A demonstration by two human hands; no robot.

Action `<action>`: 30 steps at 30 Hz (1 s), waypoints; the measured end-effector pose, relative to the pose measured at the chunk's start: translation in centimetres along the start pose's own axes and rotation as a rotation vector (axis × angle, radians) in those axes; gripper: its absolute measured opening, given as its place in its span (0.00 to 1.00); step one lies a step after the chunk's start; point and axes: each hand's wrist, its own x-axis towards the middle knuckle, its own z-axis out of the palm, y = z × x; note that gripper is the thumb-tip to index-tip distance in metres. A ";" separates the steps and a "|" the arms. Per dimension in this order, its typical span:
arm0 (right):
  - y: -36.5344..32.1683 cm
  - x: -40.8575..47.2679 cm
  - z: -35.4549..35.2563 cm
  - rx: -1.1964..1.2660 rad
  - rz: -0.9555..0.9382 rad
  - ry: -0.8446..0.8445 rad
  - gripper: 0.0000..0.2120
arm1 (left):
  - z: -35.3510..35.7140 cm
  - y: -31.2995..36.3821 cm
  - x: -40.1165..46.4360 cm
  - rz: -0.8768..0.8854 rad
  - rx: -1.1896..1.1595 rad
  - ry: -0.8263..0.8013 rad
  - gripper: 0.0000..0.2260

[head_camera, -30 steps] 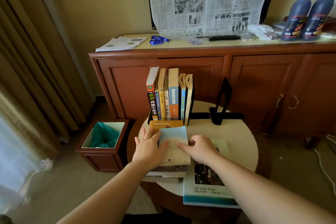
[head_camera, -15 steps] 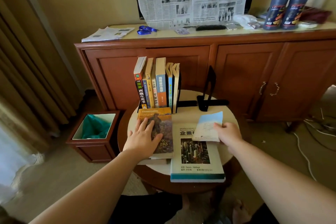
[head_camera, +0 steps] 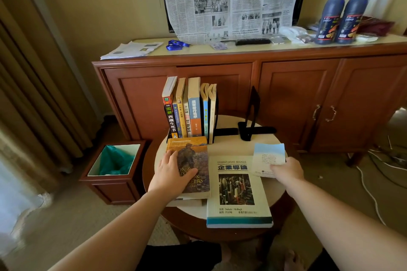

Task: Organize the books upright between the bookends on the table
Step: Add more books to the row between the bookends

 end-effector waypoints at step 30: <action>-8.8 -6.8 3.6 -0.489 -0.672 -0.488 0.36 | -4.6 10.6 2.6 -0.010 -0.779 -0.156 0.05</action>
